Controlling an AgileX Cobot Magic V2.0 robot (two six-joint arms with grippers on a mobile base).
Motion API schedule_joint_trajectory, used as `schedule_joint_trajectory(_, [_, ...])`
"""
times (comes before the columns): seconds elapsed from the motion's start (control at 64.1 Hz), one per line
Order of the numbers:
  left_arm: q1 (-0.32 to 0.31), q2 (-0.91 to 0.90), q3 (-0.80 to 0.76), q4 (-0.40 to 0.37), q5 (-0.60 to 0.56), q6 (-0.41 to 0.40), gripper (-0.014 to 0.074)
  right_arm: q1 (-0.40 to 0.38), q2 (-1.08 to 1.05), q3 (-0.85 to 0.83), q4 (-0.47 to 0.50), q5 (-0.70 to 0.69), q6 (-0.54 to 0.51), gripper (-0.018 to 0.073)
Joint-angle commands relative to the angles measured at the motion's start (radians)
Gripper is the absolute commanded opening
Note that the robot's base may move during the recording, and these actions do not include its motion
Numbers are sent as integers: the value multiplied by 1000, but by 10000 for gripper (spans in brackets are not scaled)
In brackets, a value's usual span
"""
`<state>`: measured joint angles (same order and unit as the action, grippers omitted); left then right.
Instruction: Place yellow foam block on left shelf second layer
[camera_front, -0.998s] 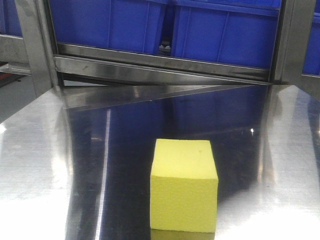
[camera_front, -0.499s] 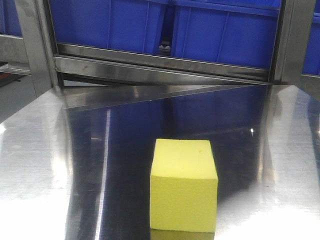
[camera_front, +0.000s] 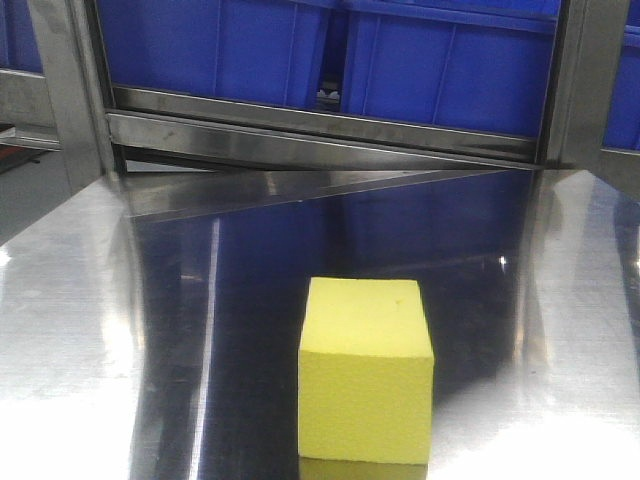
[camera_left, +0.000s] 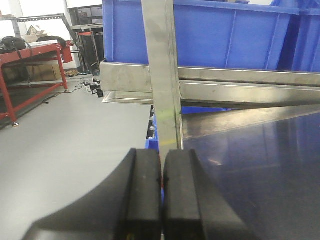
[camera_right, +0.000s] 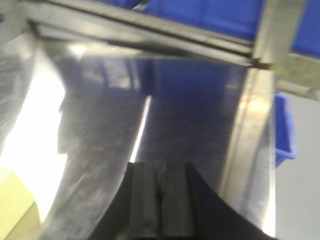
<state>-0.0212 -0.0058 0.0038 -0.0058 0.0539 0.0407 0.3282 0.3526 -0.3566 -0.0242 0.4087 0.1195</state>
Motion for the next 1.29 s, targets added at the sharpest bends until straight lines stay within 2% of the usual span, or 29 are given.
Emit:
schedule_joint_trajectory(0.0, [-6, -20, 26, -5, -83, -4, 124, 39, 70, -56, -14, -89, -1, 47])
schedule_joint_trajectory(0.094, [-6, -20, 26, -5, -83, -4, 124, 73, 134, -77, -15, -83, 4, 76])
schedule_joint_trajectory(0.187, [-6, -20, 26, -5, -83, -4, 124, 97, 206, -100, -17, -82, 6, 186])
schedule_joint_trajectory(0.25, [-6, -20, 26, -5, -83, -4, 124, 110, 254, -125, -21, -82, 30, 357])
schedule_joint_trajectory(0.265, [-6, -20, 26, -5, -83, -4, 124, 113, 275, -135, -24, -79, 58, 434])
schedule_joint_trajectory(0.328, [-6, -20, 26, -5, -83, -4, 124, 117, 332, -171, -51, -52, 178, 638])
schedule_joint_trajectory(0.343, [-6, -20, 26, -5, -83, -4, 124, 117, 342, -179, -65, -37, 216, 650])
schedule_joint_trajectory(0.499, [-6, -20, 26, -5, -83, -4, 124, 126, 456, -284, -179, 111, 520, 633])
schedule_joint_trajectory(0.655, [-6, -20, 26, -5, -83, -4, 124, 210, 580, -412, -219, 253, 689, 632])
schedule_joint_trajectory(0.873, [-6, -20, 26, -5, -83, -4, 124, 370, 787, -586, -219, 430, 773, 632])
schedule_joint_trajectory(1.092, [-6, -20, 26, -5, -83, -4, 124, 453, 965, -734, -218, 494, 855, 632])
schedule_joint_trajectory(1.279, [-6, -20, 26, -5, -83, -4, 124, 509, 1083, -854, -183, 555, 855, 632])
